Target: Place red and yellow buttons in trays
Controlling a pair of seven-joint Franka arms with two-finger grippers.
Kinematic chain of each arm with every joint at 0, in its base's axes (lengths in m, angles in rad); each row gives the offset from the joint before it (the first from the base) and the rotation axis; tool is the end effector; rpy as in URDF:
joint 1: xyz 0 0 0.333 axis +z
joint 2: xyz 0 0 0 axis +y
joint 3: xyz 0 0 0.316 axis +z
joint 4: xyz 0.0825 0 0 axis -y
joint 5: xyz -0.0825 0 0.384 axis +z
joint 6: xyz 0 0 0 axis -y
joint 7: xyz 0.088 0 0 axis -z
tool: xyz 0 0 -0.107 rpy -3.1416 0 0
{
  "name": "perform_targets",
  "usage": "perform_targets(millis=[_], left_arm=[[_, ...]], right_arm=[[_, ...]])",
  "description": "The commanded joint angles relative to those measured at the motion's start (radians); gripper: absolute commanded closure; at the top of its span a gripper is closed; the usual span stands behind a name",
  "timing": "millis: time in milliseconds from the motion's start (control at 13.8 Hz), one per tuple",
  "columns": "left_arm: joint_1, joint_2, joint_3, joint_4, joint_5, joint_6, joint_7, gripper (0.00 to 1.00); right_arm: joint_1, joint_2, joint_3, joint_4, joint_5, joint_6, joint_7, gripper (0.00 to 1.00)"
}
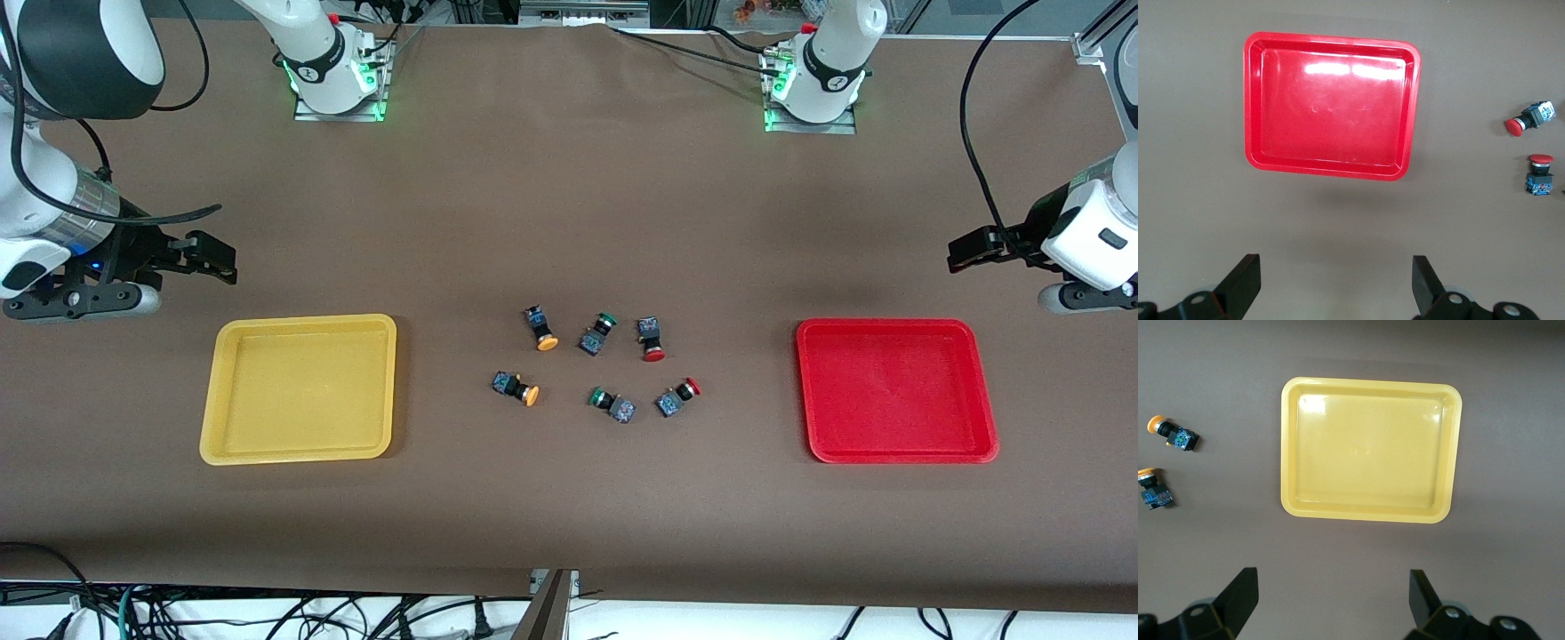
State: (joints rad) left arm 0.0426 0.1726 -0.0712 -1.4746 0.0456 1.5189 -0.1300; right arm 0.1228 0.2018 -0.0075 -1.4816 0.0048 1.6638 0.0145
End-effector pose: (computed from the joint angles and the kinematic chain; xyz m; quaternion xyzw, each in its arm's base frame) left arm 0.5982 -0.0086 0.5660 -0.9965 -0.0504 0.0624 0.0217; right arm 0.6167 0.0723 0.5562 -0.9987 -0.0502 0.0099 0.0010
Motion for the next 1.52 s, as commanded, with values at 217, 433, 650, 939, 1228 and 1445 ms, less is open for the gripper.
perform_targets(millis=[217,433,650,939,1228,1445], left_arm=[[0.0,0.016,0.001,0.034,-0.019,-0.011,0.016,0.0],[0.0,0.016,0.001,0.034,-0.02,-0.011,0.016,0.0],[-0.001,0.016,0.001,0.034,-0.02,-0.011,0.016,0.0],[0.002,0.018,0.001,0.034,-0.02,-0.011,0.016,0.0],[-0.003,0.018,0.001,0.034,-0.02,-0.011,0.016,0.0],[-0.004,0.018,0.001,0.034,-0.02,-0.011,0.013,0.0]], right_arm=[[0.006,-0.051,0.003,-0.062,-0.009,0.076,0.005,0.0],[0.006,-0.05,0.003,-0.059,-0.006,0.082,0.005,0.0],[0.006,-0.05,0.003,-0.058,-0.008,0.082,0.007,0.0],[0.004,-0.047,0.001,-0.058,-0.006,0.082,0.005,0.0],[0.004,-0.047,0.001,-0.058,-0.005,0.082,0.005,0.0],[0.003,-0.047,0.001,-0.058,-0.002,0.082,0.007,0.0]])
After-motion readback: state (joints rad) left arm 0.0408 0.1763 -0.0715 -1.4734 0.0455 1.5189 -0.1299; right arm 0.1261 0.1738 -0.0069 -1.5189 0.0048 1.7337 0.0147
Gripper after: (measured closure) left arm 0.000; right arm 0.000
